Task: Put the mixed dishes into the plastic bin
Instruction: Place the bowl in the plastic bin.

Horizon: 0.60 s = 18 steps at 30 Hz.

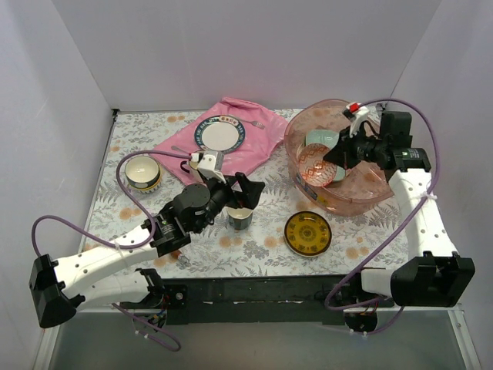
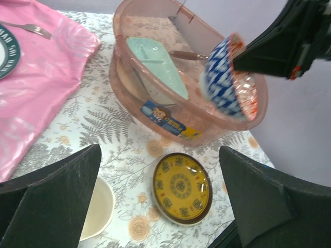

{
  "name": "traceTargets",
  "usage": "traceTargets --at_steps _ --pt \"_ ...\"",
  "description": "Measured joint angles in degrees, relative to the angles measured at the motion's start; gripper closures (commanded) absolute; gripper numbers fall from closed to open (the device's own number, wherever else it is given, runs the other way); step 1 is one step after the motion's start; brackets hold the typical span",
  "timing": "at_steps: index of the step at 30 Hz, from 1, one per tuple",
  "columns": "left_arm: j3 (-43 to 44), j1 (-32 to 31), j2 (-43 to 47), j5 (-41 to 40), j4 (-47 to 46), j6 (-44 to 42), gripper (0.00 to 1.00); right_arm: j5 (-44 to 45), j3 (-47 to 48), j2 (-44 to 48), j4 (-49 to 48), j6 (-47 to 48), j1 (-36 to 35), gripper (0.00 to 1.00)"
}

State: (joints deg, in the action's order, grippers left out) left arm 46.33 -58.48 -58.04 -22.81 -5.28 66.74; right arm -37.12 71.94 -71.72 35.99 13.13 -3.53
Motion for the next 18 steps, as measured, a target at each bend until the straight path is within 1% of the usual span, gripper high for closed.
traceTargets --at_steps 7,10,18 --pt "-0.31 0.42 4.46 -2.03 8.11 -2.32 0.02 -7.52 5.84 -1.70 0.22 2.62 10.49 0.99" --pt "-2.03 0.52 7.10 -3.10 10.97 -2.40 0.02 -9.88 8.11 -3.34 0.20 2.97 13.90 0.99" --pt "-6.25 0.57 13.94 -4.44 15.41 -1.07 0.02 -11.08 12.02 -8.35 0.22 3.04 21.03 0.99"
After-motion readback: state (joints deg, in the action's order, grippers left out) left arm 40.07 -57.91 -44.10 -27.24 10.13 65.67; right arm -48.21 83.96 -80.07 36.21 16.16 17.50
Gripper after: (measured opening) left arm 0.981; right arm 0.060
